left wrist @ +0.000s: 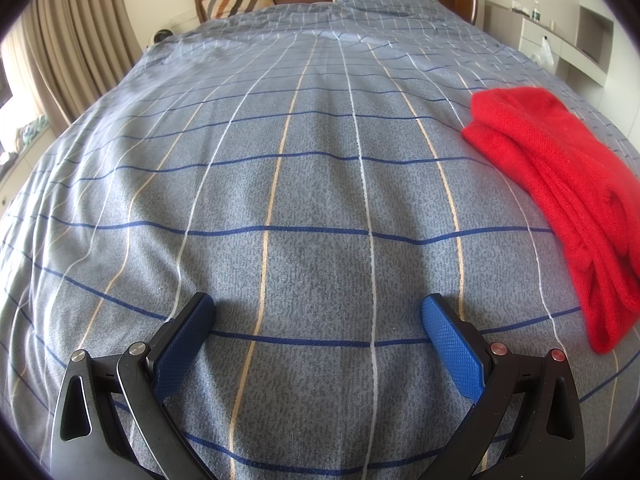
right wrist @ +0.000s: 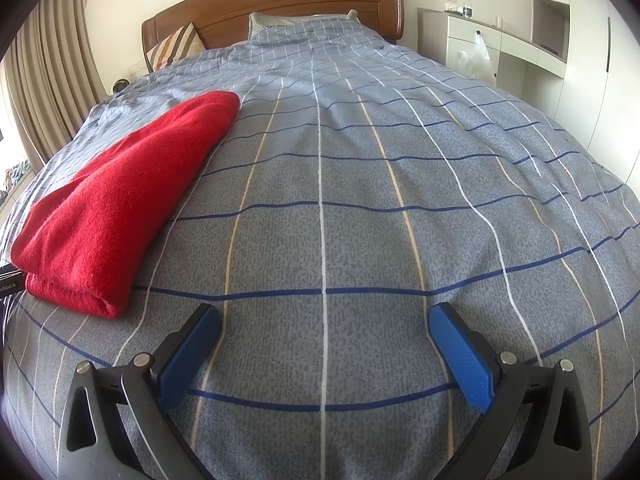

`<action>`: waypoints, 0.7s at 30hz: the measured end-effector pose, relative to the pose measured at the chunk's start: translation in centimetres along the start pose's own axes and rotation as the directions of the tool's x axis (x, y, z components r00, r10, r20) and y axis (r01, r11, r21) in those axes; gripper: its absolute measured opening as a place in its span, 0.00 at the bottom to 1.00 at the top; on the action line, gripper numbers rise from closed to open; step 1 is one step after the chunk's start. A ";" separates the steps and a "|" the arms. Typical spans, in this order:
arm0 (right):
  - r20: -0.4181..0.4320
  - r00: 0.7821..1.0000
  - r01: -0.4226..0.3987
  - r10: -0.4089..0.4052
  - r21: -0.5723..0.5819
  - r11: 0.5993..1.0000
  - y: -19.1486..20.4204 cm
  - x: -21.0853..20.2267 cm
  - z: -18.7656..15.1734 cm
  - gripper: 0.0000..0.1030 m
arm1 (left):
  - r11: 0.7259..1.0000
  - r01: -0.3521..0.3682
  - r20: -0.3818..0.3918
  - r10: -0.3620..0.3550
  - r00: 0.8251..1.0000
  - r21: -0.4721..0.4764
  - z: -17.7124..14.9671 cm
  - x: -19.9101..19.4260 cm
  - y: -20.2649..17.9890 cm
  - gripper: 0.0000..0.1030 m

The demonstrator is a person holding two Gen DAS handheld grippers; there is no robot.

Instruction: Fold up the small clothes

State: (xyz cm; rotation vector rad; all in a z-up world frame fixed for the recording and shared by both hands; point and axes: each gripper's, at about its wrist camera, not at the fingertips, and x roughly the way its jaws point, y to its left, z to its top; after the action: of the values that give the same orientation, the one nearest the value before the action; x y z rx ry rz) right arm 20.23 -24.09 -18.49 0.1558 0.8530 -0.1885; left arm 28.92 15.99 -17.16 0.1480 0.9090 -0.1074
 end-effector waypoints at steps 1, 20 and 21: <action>0.000 1.000 0.001 -0.001 0.000 1.000 0.0 0.0 0.0 1.00 | 1.000 0.000 0.000 0.000 1.000 0.000 0.0 0.0 0.0 1.00; -0.015 1.000 -0.019 0.019 0.000 1.000 -0.1 0.0 0.1 1.00 | 0.998 0.053 -0.083 -0.057 0.995 -0.043 0.7 -0.1 0.7 0.99; -0.026 0.999 -0.038 0.038 0.004 0.999 -0.3 -0.2 0.3 1.00 | 0.995 0.075 -0.115 -0.083 0.990 -0.067 1.0 -0.6 1.0 0.98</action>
State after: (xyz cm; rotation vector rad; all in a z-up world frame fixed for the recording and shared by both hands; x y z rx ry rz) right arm 20.26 -24.46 -18.15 0.1782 0.8752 -0.1524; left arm 29.52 16.81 -15.99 0.0606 1.0346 -0.1450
